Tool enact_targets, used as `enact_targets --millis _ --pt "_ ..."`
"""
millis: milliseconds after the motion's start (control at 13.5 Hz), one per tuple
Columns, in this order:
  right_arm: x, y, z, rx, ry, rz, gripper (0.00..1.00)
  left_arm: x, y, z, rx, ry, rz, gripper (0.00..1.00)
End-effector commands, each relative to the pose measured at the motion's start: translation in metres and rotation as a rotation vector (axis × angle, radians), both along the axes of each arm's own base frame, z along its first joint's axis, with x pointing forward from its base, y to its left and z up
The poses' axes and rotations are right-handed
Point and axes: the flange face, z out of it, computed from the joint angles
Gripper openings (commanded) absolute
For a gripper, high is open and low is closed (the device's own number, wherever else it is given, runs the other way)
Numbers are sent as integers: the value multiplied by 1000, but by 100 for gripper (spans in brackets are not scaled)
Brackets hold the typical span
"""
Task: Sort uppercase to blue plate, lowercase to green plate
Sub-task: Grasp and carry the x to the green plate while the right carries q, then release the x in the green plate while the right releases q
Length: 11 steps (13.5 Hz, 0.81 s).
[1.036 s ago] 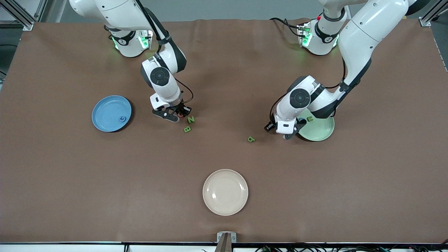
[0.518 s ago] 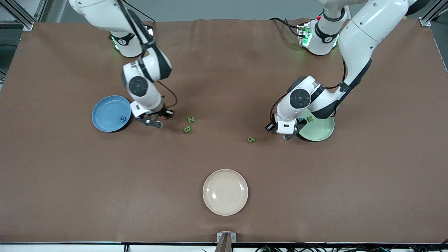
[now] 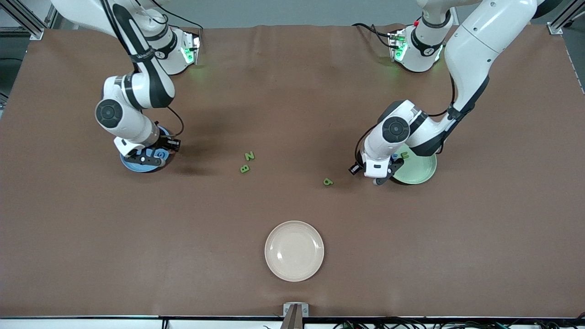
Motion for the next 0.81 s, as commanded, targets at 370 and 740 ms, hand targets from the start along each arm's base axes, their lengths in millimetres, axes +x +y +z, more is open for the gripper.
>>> enact_targets --millis 370,740 --pt "-31 -58 -1 -34 10 42 5 -3 81 64 63 69 -251 19" --pt "-34 -74 -6 -30 14 28 99 -7 160 55 69 84 -513 19"
